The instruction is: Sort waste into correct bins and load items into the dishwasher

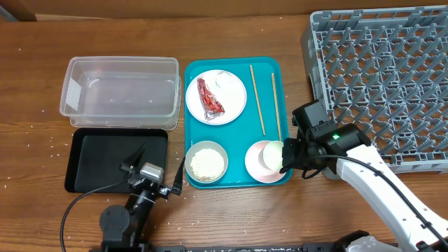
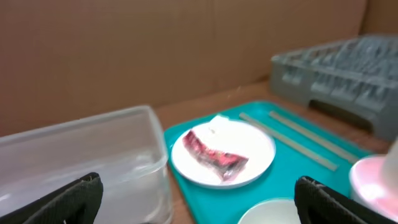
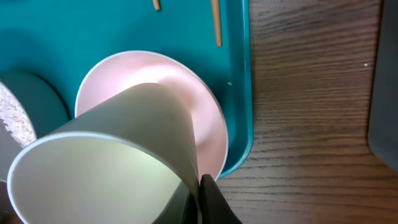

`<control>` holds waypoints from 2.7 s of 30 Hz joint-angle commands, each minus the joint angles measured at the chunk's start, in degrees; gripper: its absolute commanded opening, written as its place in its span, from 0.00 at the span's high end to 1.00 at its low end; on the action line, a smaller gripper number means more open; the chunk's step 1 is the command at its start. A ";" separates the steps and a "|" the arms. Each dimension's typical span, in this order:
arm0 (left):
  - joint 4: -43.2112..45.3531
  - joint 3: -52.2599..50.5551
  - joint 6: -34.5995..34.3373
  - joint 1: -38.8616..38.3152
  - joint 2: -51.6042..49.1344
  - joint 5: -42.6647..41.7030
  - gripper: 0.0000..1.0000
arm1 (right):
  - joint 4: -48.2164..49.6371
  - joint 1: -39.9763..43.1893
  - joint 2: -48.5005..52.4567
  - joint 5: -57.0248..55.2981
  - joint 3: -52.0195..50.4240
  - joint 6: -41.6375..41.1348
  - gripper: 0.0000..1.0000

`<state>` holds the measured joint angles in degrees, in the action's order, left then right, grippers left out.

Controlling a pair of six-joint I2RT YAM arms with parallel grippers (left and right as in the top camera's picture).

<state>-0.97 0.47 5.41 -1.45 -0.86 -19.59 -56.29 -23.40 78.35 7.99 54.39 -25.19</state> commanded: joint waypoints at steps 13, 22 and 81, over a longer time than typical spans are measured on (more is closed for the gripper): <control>22.93 9.92 -41.38 0.31 -0.28 -7.17 0.00 | 0.61 -0.37 -1.57 -0.87 3.63 -0.46 0.43; -11.67 37.57 -34.82 0.24 -28.09 -27.80 0.00 | -0.87 -0.04 -6.67 -0.83 10.40 -0.37 0.27; -45.13 78.31 -21.55 -18.40 -94.71 -39.30 0.96 | -4.68 17.68 -7.63 30.97 12.11 17.25 0.27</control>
<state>-45.67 77.89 -24.21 -26.35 -96.82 -34.15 -62.81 -5.87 71.53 24.12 64.95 -19.90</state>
